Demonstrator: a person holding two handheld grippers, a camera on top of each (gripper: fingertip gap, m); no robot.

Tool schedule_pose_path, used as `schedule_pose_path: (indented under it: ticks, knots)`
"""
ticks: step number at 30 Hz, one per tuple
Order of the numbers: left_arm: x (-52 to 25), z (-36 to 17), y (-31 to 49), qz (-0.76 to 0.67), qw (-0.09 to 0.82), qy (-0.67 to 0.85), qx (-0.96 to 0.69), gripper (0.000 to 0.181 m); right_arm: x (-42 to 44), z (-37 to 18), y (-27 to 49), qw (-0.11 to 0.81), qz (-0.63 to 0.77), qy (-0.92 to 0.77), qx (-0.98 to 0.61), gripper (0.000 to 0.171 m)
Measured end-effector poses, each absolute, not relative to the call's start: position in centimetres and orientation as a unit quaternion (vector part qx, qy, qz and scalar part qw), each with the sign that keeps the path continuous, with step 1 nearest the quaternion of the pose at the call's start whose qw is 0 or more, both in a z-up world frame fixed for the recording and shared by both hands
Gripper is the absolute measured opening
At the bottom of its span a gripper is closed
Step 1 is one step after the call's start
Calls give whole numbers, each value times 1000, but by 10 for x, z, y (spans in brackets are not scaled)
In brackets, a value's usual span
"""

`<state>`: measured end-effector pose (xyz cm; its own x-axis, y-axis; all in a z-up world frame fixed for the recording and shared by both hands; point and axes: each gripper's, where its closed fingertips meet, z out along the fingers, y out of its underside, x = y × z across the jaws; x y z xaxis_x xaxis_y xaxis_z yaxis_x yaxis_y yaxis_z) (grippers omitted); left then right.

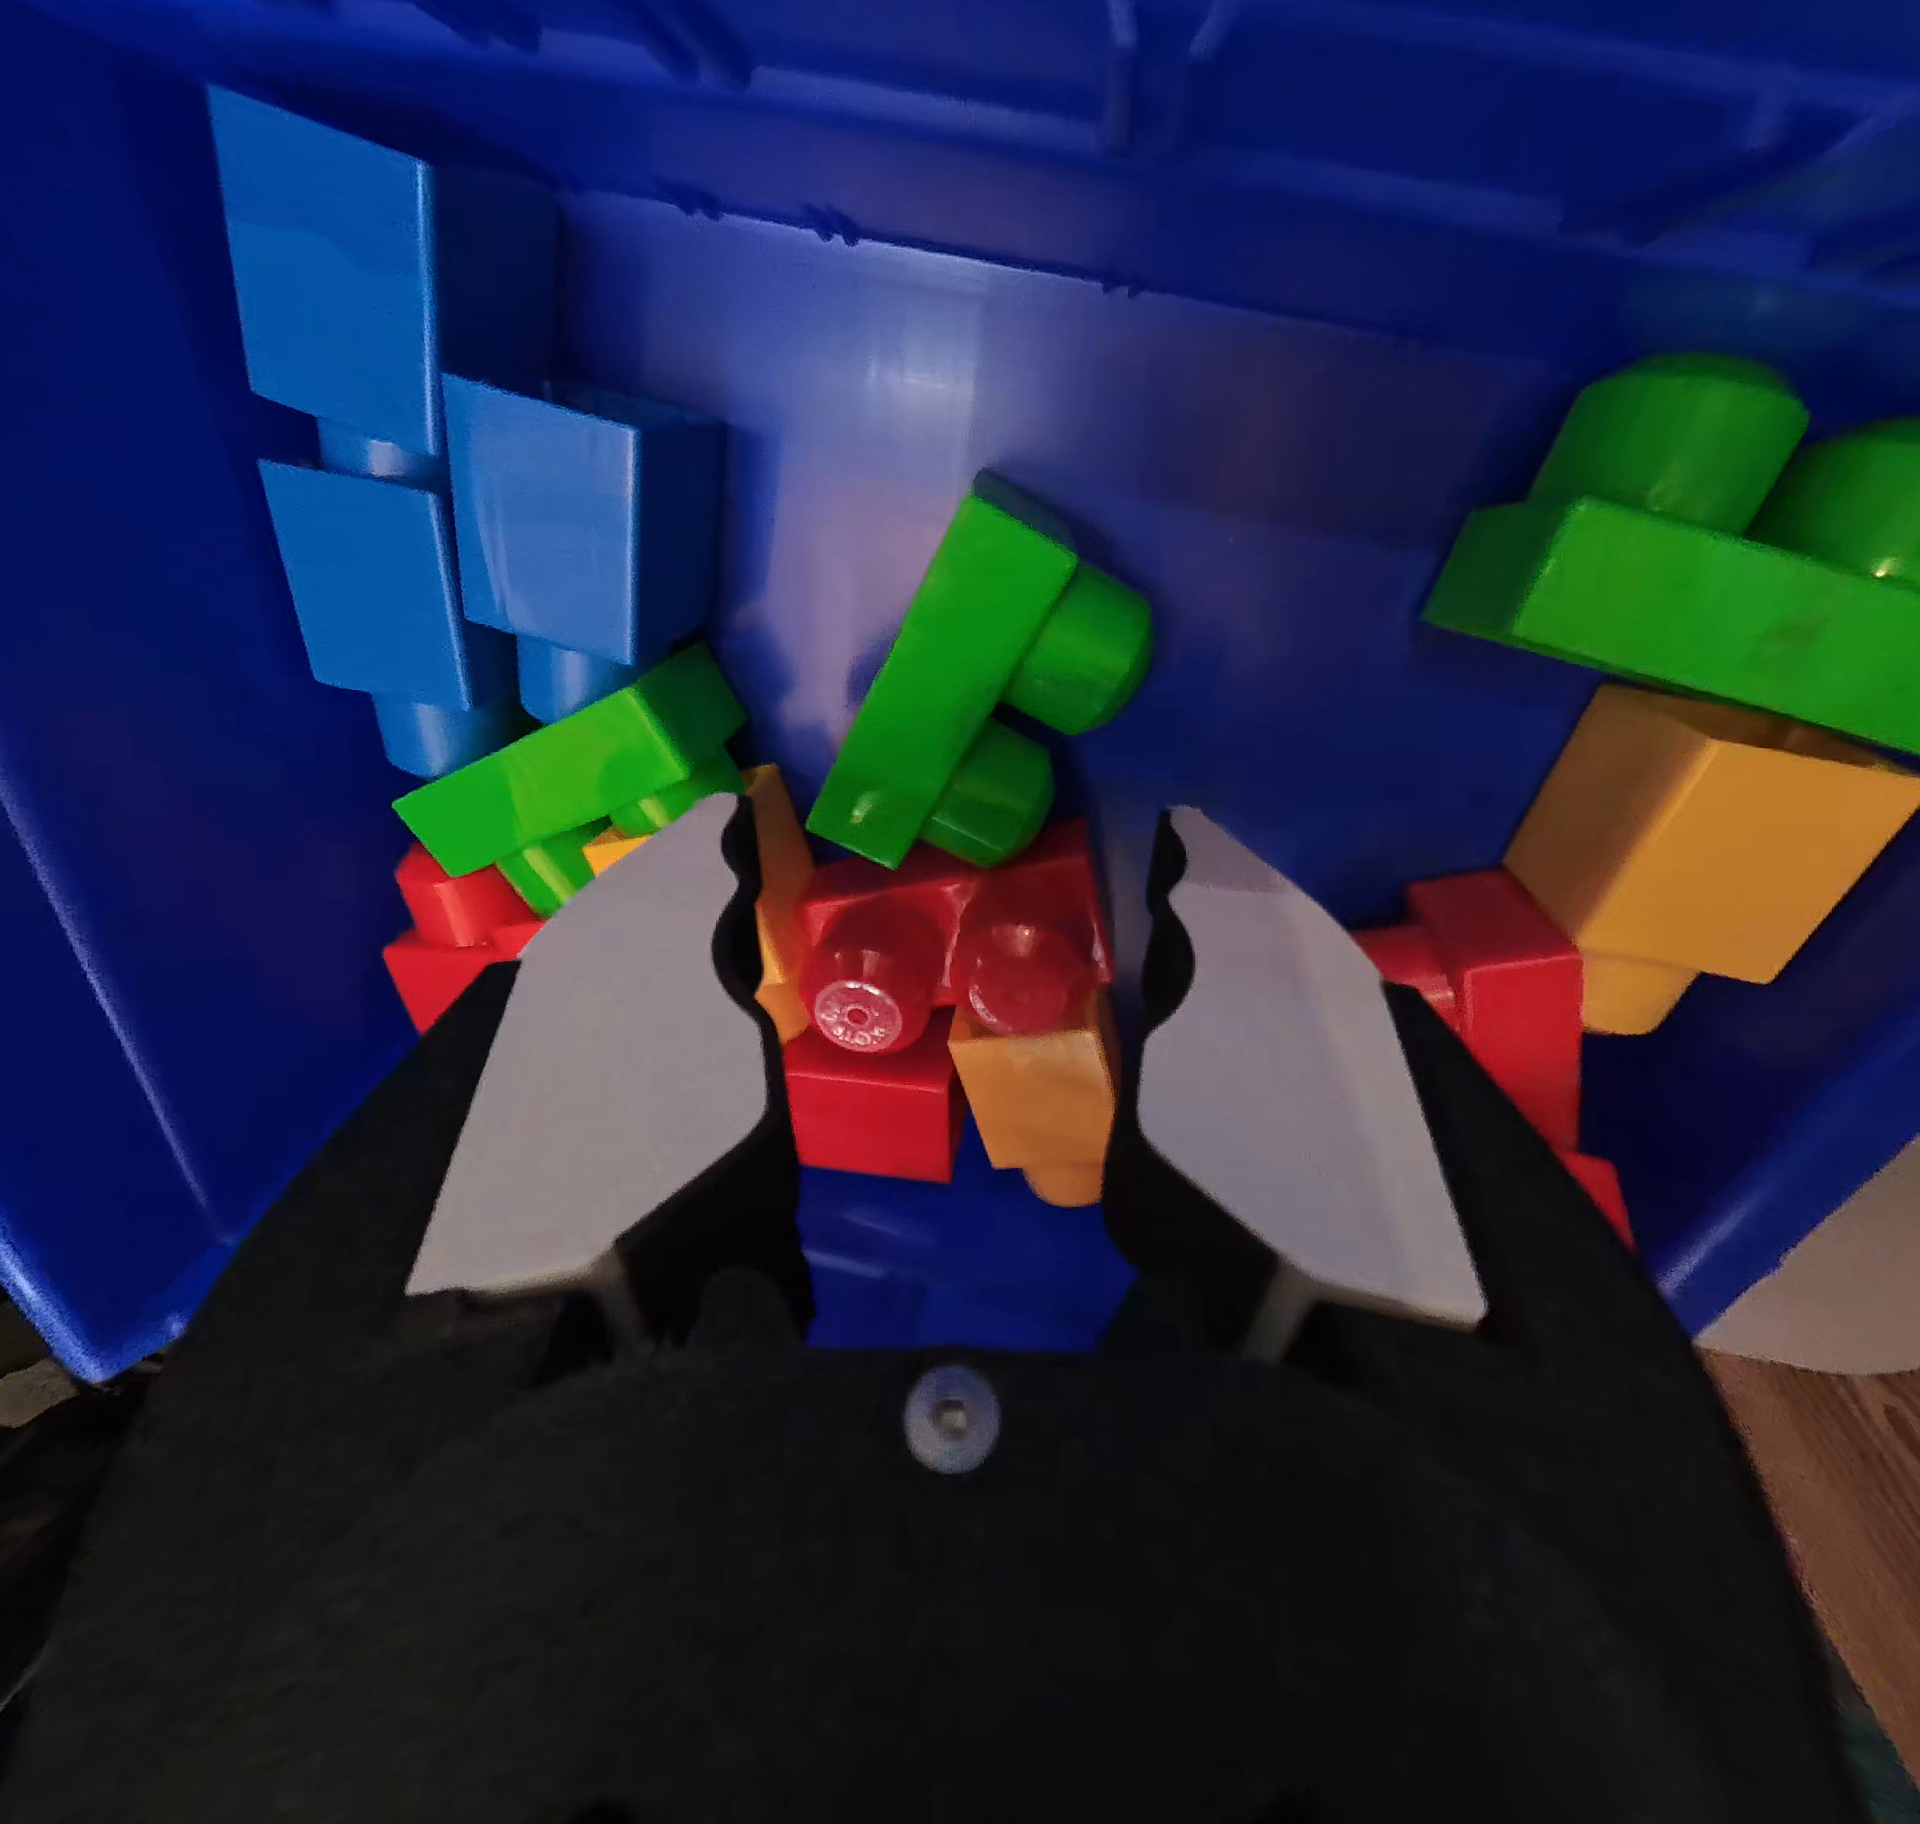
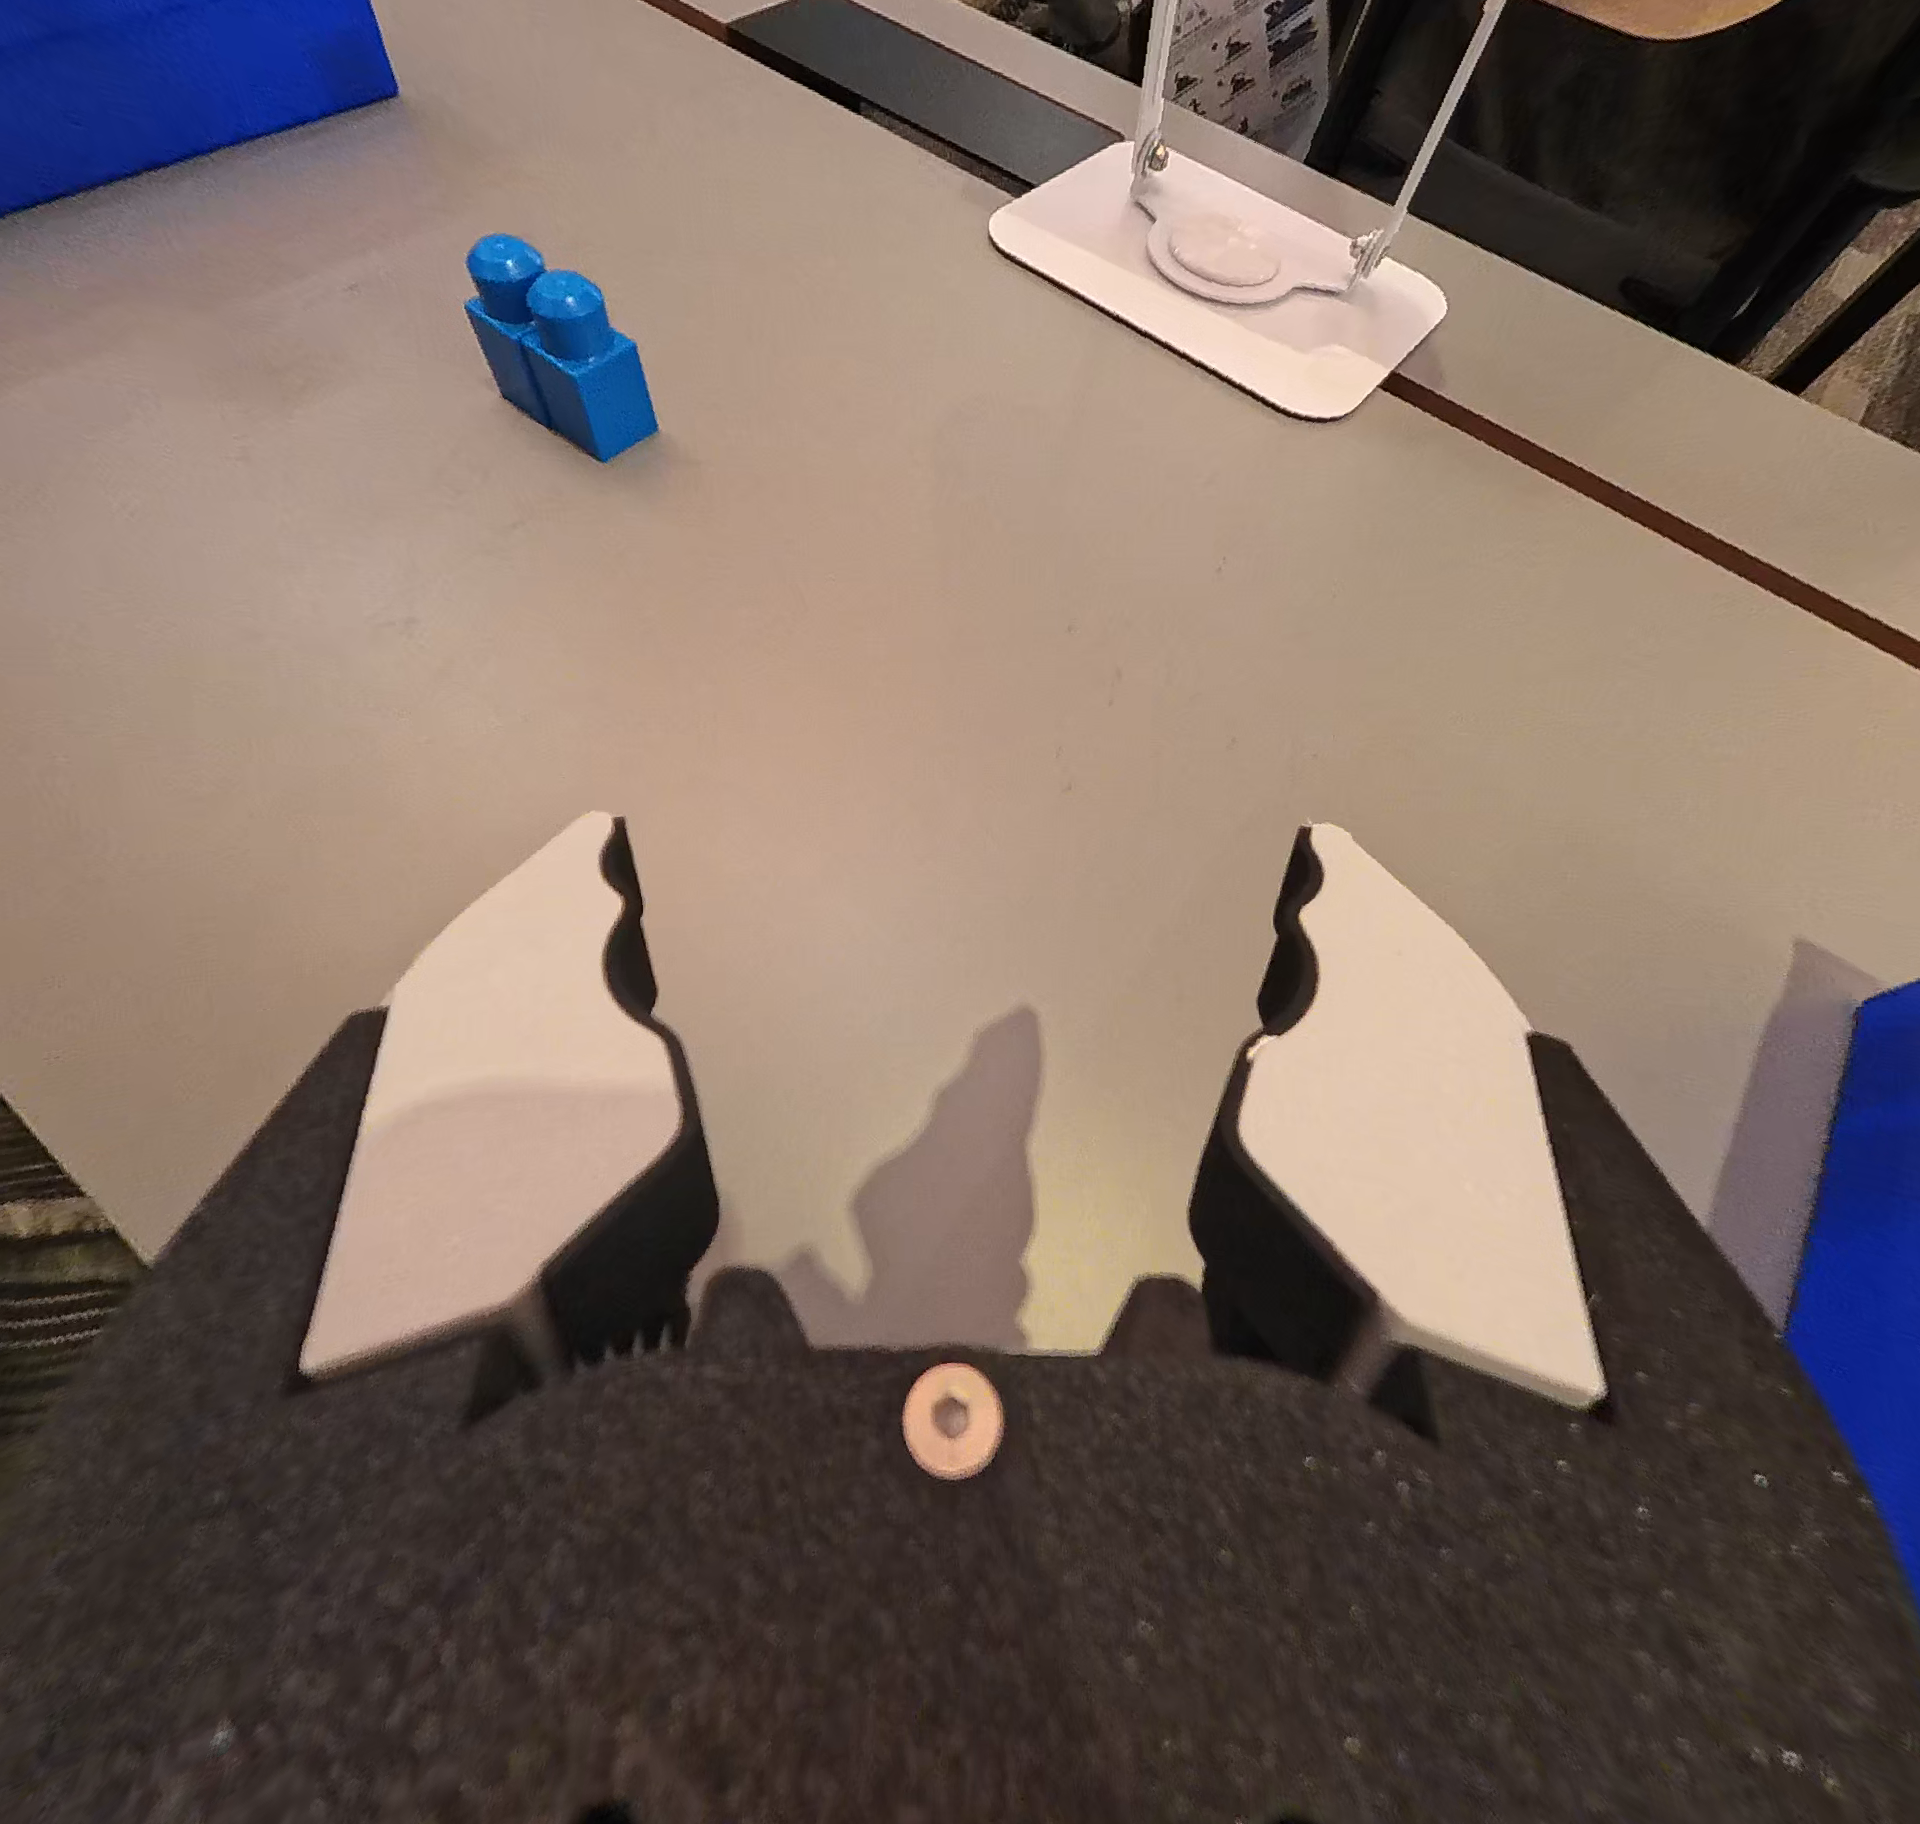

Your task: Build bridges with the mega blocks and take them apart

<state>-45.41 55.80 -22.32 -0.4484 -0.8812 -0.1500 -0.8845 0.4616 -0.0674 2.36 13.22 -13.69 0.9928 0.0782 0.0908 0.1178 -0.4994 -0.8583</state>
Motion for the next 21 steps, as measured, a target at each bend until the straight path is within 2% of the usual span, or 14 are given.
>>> schedule_pose_path:
  ticks: [6, 8, 21]
  knots:
    - [-458, -241, 564, 43, 59, 856, -512, 60, 22, -140, 136, 496, -14, -61, -866, 115]
    - [-462, -247, 562, 48, 37, 858, -510, 49, 23, -141, 135, 496, -14, -59, -866, 115]
    - [-468, -242, 546, -22, 21, 765, -644, 48, 25, -144, 131, 500, -7, -55, -864, 115]
